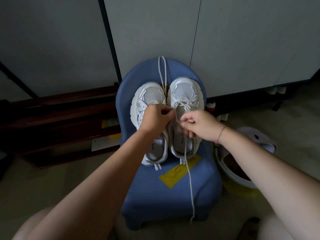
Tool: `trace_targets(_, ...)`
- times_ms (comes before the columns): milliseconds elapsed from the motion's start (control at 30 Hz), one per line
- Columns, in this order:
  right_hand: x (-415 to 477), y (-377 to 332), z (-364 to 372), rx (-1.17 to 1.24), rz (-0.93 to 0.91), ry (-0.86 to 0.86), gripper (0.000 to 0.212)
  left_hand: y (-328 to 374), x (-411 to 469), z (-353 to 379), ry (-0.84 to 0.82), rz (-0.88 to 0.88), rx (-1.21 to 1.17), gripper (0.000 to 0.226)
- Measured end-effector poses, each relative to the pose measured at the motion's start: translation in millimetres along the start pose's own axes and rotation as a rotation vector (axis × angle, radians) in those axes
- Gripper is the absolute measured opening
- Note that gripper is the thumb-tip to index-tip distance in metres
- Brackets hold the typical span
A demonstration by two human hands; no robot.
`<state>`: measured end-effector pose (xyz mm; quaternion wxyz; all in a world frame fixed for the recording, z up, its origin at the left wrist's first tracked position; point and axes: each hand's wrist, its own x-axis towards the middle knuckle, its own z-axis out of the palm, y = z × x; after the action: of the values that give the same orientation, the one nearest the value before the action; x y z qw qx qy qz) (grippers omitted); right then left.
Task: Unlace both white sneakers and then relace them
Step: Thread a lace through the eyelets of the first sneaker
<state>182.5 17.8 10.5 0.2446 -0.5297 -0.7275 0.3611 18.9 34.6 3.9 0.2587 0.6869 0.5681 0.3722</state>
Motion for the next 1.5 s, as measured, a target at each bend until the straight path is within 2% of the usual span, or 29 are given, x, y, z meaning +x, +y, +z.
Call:
trace_targets(100,-19.0,-7.5,-7.0,-0.161,-0.027,-0.223,0.023,-0.6,0.5,-0.4,-0.010,-0.055,-0.022,0.019)
trace_targets(233,-37.9,-13.1,-15.7,-0.231,0.060,-0.537,0.015,-1.0,3.2,-2.9,-0.020,-0.089,-0.044,0.018)
trace_targets(300,-40.0,-12.3,-16.7,-0.235,0.113,-0.582,0.014,-1.4,4.4,-3.8,-0.033,-0.101,-0.045,0.018)
trace_targets(367,-35.4,-11.3,-15.6,-0.184,0.124,-0.446,0.016,-1.9,5.5,-4.6,-0.044,-0.108,-0.055,0.017)
trace_targets(467,-19.6,-12.4,-12.5,-0.018,0.100,-0.035,0.019,-4.0,7.3,-5.8,-0.054,-0.103,-0.061,0.016)
trace_targets(533,-7.7,-15.3,-9.0,0.117,0.109,0.141,0.018,-4.4,7.5,-6.6,-0.061,-0.105,-0.075,0.015)
trace_targets(633,6.0,-16.7,4.3,0.211,0.178,0.171,0.016,-4.8,8.0,-7.0,-0.069,-0.105,-0.082,0.014)
trace_targets(867,18.2,-15.1,17.8,0.229,0.264,0.222,0.023,-5.4,8.3,-7.8,-0.064,-0.104,-0.087,0.014)
trace_targets(967,9.0,-19.1,11.9,0.176,0.265,0.014,0.025,-6.6,9.5,-6.8,-0.048,-0.117,-0.113,0.013)
trace_targets(1133,-31.0,-30.9,6.8,0.005,0.320,-0.722,0.017,-6.7,10.4,-5.6,-0.045,-0.150,-0.141,0.014)
trace_targets(1167,-37.0,-32.2,5.9,-0.015,0.334,-0.828,0.014,-6.5,10.2,-5.6,-0.048,-0.152,-0.148,0.015)
trace_targets(1200,-40.4,-32.3,5.1,-0.018,0.345,-0.863,0.012,-6.4,10.0,-5.8,-0.052,-0.157,-0.166,0.014)
trace_targets(1267,-40.4,-29.2,2.8,0.026,0.362,-0.748,0.009,-6.5,9.6,-6.0,-0.057,-0.166,-0.205,0.012)
trace_targets(1367,-30.3,-20.4,0.7,0.172,0.321,-0.300,0.004,-6.3,9.4,-5.1,-0.047,-0.158,-0.195,0.013)
trace_targets(1433,-22.1,-16.8,-0.4,0.253,0.277,-0.017,0.015,-6.3,9.7,-4.9,-0.045,-0.159,-0.190,0.012)
trace_targets(1500,-13.6,-16.2,2.5,0.339,0.262,0.130,0.028,-6.9,9.7,-5.3,-0.051,-0.164,-0.203,0.010)
